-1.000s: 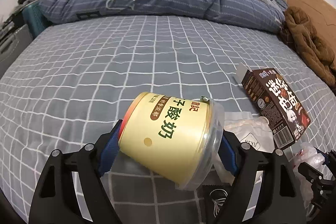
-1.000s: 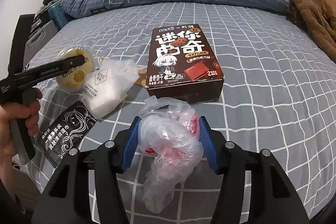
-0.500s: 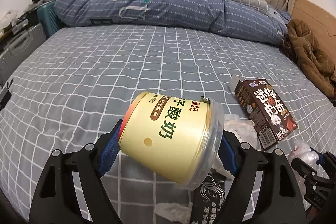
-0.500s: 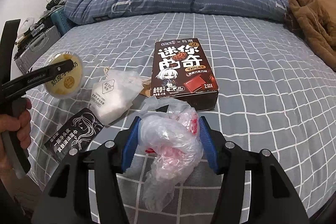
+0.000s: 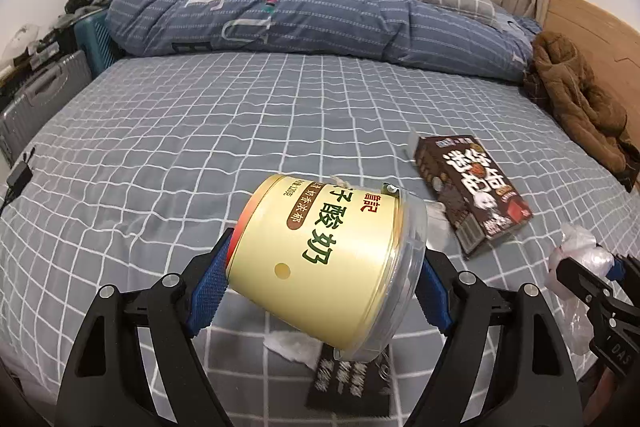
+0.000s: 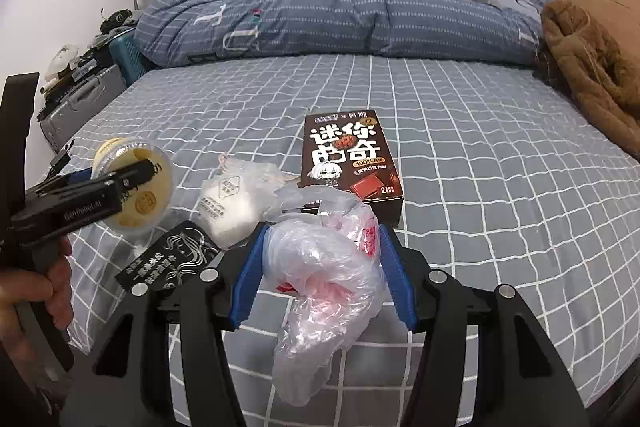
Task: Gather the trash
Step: 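Lift the yogurt cup and plastic bag and carry them down toward the bin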
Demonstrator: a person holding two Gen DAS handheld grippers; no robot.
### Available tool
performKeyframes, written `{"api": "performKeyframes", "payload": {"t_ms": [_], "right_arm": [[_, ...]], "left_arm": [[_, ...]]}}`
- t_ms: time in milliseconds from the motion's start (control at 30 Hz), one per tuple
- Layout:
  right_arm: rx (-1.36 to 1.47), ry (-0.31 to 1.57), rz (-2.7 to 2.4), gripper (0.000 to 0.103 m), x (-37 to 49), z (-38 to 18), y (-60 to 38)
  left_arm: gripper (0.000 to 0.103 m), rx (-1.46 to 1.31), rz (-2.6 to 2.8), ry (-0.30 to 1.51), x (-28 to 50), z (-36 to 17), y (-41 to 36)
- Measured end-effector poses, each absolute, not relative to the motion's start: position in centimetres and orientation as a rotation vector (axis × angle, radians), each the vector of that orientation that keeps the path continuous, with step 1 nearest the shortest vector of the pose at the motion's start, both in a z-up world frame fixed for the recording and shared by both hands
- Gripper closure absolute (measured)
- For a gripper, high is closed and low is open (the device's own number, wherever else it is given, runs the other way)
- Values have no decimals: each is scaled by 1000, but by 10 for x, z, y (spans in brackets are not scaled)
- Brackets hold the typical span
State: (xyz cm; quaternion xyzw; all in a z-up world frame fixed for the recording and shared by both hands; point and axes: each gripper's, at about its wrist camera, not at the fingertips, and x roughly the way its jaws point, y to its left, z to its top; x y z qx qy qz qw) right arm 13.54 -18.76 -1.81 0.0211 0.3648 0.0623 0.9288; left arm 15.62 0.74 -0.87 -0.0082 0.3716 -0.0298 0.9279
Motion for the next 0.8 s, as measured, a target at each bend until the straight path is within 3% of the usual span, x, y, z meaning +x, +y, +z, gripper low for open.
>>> {"api": "performKeyframes", "payload": {"t_ms": [800], "right_arm": [[50,735,119,50,82,-5,-189]], "left_arm": [[25,-30,-114,781,72,-8,-14]]}}
